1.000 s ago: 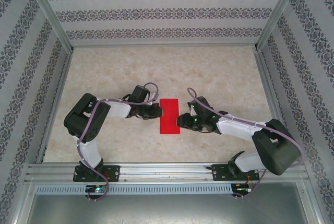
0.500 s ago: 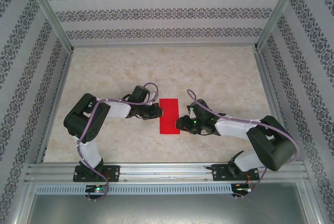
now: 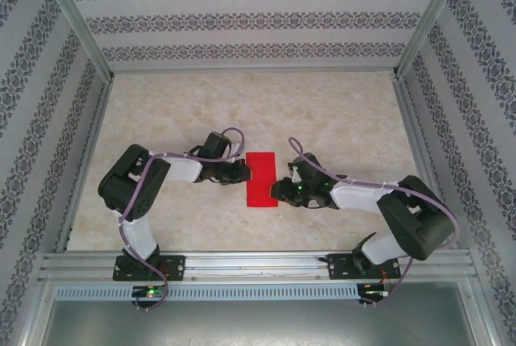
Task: Fold a paper plane with a square sheet of paper (fold left side to right side)
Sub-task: Fold the triangle a second time at the center of the table.
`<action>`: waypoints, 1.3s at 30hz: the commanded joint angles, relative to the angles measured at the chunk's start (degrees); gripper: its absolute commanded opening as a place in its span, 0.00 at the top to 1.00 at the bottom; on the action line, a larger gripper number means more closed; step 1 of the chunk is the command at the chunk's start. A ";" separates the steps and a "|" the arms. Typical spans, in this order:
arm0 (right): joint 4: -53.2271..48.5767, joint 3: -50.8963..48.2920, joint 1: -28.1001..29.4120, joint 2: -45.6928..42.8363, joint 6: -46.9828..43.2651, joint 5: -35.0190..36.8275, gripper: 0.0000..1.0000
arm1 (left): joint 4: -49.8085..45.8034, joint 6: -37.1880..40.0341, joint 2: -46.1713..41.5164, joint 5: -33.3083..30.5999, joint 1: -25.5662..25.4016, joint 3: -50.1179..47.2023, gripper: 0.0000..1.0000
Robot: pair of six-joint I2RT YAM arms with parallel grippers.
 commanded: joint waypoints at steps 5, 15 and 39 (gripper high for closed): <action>5.65 -0.25 0.61 0.66 1.41 -2.80 0.66 | -5.20 0.67 0.20 -3.37 -0.46 -2.06 1.00; 8.20 -0.74 -0.60 2.08 1.75 -3.49 0.64 | -4.73 0.59 0.06 -3.07 -0.45 -2.11 1.00; 13.80 4.92 -8.29 11.15 -2.98 -10.37 0.66 | -5.43 1.20 -1.17 -2.49 -0.46 -1.74 1.00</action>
